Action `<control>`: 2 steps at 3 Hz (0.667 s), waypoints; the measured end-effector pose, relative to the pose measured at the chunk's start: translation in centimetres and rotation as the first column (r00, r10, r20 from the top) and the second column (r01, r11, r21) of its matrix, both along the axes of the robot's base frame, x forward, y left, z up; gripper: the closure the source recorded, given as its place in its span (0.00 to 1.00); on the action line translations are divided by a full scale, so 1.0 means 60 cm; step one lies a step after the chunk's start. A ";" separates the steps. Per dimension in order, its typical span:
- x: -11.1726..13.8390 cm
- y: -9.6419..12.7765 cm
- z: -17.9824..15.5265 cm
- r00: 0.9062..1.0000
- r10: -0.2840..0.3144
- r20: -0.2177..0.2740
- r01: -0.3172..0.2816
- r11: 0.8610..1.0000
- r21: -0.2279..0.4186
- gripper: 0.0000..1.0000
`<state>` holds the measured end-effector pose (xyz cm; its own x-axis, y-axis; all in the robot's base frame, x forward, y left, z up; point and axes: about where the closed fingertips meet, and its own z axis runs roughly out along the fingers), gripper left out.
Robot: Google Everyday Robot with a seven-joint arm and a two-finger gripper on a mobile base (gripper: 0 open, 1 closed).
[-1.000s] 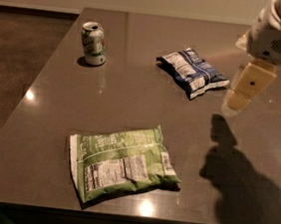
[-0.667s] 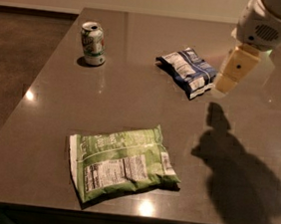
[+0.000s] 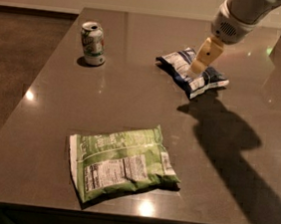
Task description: Move blue chip bag near 7up can
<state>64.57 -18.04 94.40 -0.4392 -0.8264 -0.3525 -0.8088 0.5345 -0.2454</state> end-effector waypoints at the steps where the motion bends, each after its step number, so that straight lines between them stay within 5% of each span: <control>1: 0.054 0.004 -0.030 0.999 -0.042 0.011 0.042 0.999 -0.005 0.00; 2: 0.095 0.004 -0.061 0.995 -0.101 -0.011 0.101 0.995 0.002 0.00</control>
Offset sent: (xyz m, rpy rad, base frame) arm 0.0864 -0.0021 -0.0516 0.0144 0.0344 -0.1797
